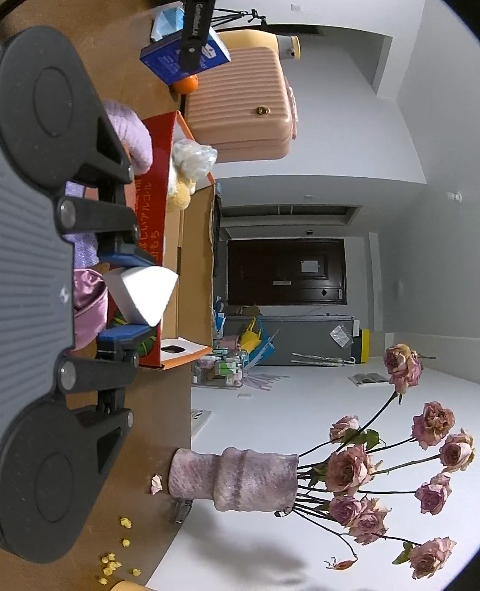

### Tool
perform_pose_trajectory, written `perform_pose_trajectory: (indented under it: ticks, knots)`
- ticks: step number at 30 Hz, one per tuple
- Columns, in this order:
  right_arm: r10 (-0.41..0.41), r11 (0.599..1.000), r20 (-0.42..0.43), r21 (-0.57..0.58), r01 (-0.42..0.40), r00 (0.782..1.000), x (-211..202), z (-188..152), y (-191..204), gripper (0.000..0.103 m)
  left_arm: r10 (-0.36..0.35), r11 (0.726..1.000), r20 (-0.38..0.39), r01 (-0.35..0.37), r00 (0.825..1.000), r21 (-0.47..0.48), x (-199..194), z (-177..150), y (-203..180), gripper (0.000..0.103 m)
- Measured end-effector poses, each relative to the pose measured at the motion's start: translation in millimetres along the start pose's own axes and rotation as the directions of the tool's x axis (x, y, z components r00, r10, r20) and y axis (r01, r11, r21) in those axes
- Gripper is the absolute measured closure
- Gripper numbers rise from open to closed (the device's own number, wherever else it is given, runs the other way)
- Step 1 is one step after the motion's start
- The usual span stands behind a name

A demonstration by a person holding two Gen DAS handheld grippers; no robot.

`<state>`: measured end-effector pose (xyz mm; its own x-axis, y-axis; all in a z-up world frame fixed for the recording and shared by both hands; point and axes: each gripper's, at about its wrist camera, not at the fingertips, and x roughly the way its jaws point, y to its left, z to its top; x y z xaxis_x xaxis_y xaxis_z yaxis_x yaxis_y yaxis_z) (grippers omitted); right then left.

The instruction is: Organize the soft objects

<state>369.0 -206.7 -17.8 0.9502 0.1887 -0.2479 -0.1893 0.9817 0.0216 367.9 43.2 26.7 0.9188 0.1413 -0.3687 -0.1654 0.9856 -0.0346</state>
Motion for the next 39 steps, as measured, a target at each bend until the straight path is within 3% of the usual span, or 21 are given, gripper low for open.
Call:
perform_pose_trajectory:
  ticks: [17, 39]
  knots:
    - [0.016, 1.0, 0.065, -0.003, -0.016, 0.998, 23, 24, 6, 0.072, -0.029, 0.999, 0.059, 0.031, 0.998, -0.036, 9, 24, -12, 0.079]
    - [0.022, 0.999, 0.09, 0.022, -0.024, 0.996, 88, 51, 2, 0.072, -0.089, 0.996, 0.056, 0.09, 0.994, -0.014, 71, 44, -51, 0.079]
